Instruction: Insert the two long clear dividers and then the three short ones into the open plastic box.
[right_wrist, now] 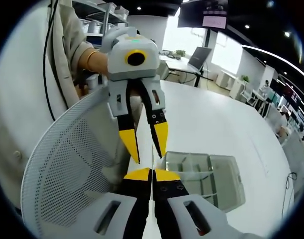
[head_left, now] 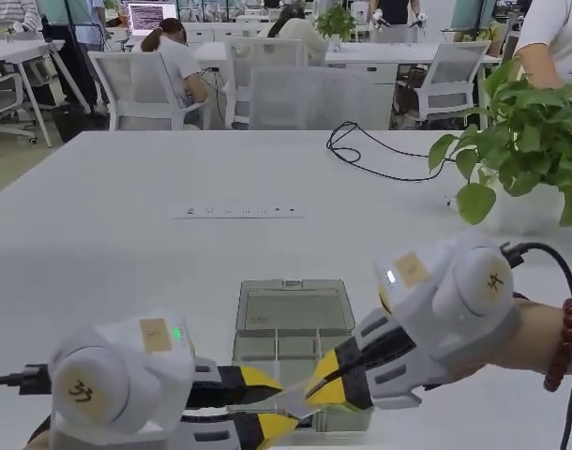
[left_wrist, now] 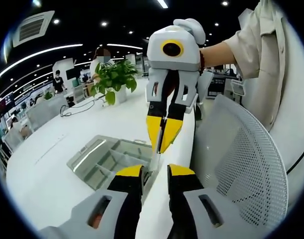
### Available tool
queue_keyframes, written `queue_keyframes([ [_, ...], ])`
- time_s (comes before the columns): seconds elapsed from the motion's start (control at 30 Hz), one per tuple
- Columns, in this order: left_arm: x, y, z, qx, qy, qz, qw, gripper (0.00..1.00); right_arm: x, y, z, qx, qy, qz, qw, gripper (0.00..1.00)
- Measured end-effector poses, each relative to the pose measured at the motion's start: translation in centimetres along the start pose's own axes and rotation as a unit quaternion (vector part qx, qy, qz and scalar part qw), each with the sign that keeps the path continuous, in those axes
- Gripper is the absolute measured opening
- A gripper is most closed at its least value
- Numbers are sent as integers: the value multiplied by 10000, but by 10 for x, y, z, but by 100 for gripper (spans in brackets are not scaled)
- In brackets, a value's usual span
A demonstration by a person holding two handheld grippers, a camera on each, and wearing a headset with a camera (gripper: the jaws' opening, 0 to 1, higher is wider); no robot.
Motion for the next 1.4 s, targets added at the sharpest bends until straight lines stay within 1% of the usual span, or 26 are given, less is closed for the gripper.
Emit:
queue_keyframes([
  [0.07,3,1,1,-24,-55,64,10000,20,-5,0,1,5,93,-48,9999,2],
  [0.1,5,1,2,-49,-106,156,9998,22,-8,1,3,-2,148,-95,9998,2],
  [0.17,9,1,3,-106,-217,207,9995,23,-14,2,4,20,250,-153,9996,2],
  [0.2,10,1,4,-126,-265,277,9992,24,-15,3,5,32,268,-172,9995,2],
  [0.23,12,2,4,-175,-321,367,9987,26,-19,5,5,68,349,-188,9992,2],
  [0.3,14,1,5,-248,-359,461,9980,27,-23,10,5,149,388,-204,9989,2],
  [0.33,15,0,6,-339,-388,571,9970,27,-26,12,5,187,432,-232,9986,2],
  [0.37,16,-1,6,-375,-421,638,9964,28,-28,14,5,229,465,-228,9984,2],
  [0.4,17,0,7,-371,-453,628,9963,29,-29,18,5,293,479,-221,9982,2],
  [0.43,17,0,7,-377,-469,631,9962,30,-32,19,5,292,514,-250,9979,2],
  [0.63,24,2,9,-462,-617,835,9935,35,-46,29,4,429,714,-430,9956,2],
  [0.73,28,3,9,-495,-705,886,9923,39,-52,33,3,464,768,-508,9947,2],
  [0.83,32,4,10,-508,-768,939,9913,41,-58,36,2,509,826,-536,9938,2],
  [1.03,36,6,9,-522,-858,1003,9899,47,-69,42,0,580,936,-666,9917,2],
  [1.3,40,8,7,-531,-907,1080,9886,55,-77,50,-3,710,972,-753,9899,3],
  [1.4,41,9,7,-508,-925,1099,9883,57,-78,50,-4,676,936,-832,9898,3],
])
Point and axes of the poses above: the centre of the closed fingertips' face, and the gripper's own axes: z roughly backward along the fingers, x roughly to its left, y roughly out of its underside, the point moved 1 cm from there along z, roughly backward along the fingers, and after that the axes turned 1 degree about -x, right-handed, at the moved point
